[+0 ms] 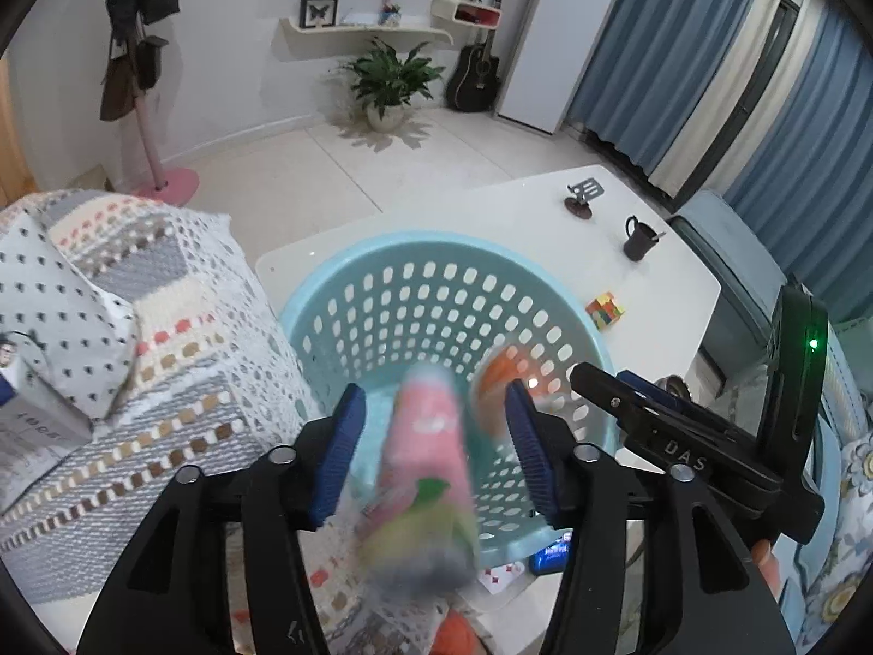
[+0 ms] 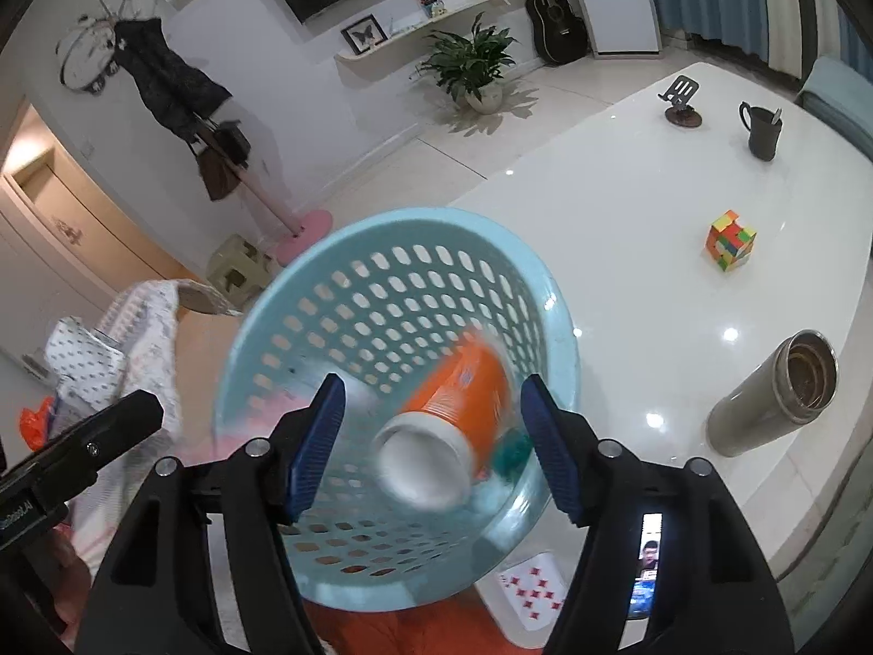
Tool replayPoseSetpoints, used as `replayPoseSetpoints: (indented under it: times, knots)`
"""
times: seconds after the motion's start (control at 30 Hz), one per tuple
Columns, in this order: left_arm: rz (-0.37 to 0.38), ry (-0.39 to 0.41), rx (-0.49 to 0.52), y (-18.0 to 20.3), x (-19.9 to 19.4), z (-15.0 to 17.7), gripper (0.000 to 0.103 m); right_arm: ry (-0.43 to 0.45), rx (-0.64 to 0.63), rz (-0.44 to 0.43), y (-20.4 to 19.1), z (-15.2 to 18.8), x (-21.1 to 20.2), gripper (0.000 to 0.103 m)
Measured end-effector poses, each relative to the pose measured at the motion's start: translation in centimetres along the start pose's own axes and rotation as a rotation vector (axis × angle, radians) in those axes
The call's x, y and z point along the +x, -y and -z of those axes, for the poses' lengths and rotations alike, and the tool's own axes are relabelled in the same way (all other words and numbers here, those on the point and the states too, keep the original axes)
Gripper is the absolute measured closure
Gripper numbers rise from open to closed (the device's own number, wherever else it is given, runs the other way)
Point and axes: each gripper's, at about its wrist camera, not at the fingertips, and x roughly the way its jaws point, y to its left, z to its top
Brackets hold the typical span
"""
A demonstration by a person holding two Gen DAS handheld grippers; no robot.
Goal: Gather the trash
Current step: 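Carry the cup and bottle over the blue basket and open both tools, then return both tools over the table toward the snack bag and card box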
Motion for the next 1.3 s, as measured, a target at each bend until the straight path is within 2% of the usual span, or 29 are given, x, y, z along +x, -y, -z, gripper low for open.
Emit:
replayPoseSetpoints:
  times: [0.37, 0.57, 0.63, 0.73, 0.9, 1.03, 1.23, 1.27, 1.3]
  knots:
    - [0.009, 0.080, -0.004, 0.1, -5.4, 1.6, 0.048, 0.030, -0.081, -0.028, -3.5, 1.5, -2.8, 0.041]
    - [0.001, 0.161, -0.007, -1.0, -10.4, 3.1, 0.048, 0.060, -0.169, -0.072, -7.7, 2.7, -5.4, 0.058]
    - [-0.025, 0.197, 0.008, -1.5, -12.5, 3.9, 0.048, 0.068, -0.209, -0.100, -9.8, 3.2, -6.4, 0.063]
    - [-0.056, 0.250, 0.005, -2.4, -15.5, 5.1, 0.048, 0.084, -0.266, -0.127, -12.7, 4.1, -7.7, 0.064]
    - [-0.089, 0.324, -0.062, -5.8, -20.4, 7.6, 0.048, 0.075, -0.360, -0.215, -18.1, 6.6, -9.4, 0.064]
    - [-0.149, 0.366, -0.117, -9.3, -24.1, 9.9, 0.048, 0.043, -0.448, -0.274, -22.7, 9.6, -10.1, 0.064]
    - [-0.249, 0.409, -0.296, -16.5, -28.6, 14.4, 0.048, -0.015, -0.592, -0.327, -28.4, 15.6, -10.6, 0.064]
    - [-0.265, 0.409, -0.326, -17.5, -29.0, 15.1, 0.045, -0.026, -0.608, -0.338, -29.0, 16.5, -10.6, 0.063]
    - [-0.286, 0.405, -0.359, -18.8, -29.5, 15.9, 0.042, -0.044, -0.628, -0.354, -29.7, 17.6, -10.4, 0.058]
